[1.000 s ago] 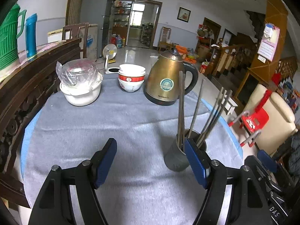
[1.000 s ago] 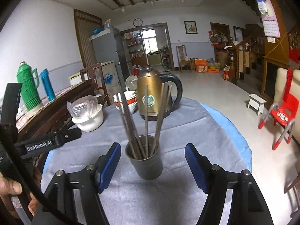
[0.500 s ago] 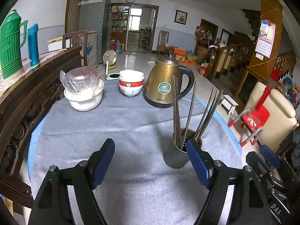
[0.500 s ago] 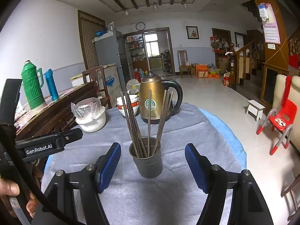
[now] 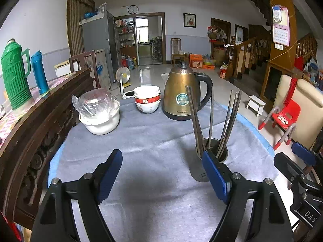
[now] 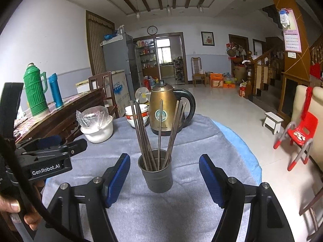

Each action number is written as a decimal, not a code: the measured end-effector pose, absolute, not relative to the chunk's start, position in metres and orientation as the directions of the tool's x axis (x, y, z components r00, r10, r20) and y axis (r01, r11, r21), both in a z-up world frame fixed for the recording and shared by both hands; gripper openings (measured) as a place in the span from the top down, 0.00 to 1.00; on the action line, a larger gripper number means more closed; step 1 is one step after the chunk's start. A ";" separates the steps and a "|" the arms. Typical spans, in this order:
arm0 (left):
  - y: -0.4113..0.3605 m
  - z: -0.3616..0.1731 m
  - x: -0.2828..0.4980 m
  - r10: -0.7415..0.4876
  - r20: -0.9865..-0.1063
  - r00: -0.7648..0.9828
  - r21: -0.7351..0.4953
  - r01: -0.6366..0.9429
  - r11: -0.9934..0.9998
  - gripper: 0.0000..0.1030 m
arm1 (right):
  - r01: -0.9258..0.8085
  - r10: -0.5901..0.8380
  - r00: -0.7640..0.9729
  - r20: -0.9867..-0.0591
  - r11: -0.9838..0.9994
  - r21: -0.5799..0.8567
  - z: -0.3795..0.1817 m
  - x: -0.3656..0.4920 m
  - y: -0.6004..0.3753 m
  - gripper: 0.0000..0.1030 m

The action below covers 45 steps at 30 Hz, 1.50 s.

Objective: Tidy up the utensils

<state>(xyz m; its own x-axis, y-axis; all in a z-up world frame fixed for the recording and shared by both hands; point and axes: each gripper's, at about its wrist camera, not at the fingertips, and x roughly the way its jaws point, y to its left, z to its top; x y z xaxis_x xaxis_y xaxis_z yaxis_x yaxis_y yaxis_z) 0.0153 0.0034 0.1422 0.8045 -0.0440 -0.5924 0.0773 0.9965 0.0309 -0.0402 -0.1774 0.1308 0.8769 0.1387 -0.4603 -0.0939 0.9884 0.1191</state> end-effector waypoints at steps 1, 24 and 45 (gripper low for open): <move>0.003 0.142 0.016 -0.041 -0.593 0.804 0.036 0.077 0.996 0.20 | -0.094 0.139 0.876 -0.462 0.988 0.119 0.130 -0.039 -0.178 0.28; 0.001 0.136 0.034 -0.079 -0.628 0.774 -0.012 0.092 0.996 0.04 | -0.111 0.144 0.864 -0.483 0.989 0.096 0.114 -0.016 -0.180 0.28; -0.007 0.145 0.038 -0.107 -0.616 0.780 -0.033 0.110 0.993 0.00 | -0.119 0.147 0.866 -0.478 0.989 0.089 0.113 -0.015 -0.179 0.28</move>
<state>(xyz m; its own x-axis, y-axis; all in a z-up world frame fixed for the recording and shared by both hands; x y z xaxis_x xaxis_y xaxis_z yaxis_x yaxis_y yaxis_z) 0.0377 -0.0070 0.1449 0.7802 -0.1070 -0.6163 0.1101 0.9934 -0.0331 -0.0151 -0.1794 0.1126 0.8659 0.1469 -0.4782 -0.1186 0.9889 0.0891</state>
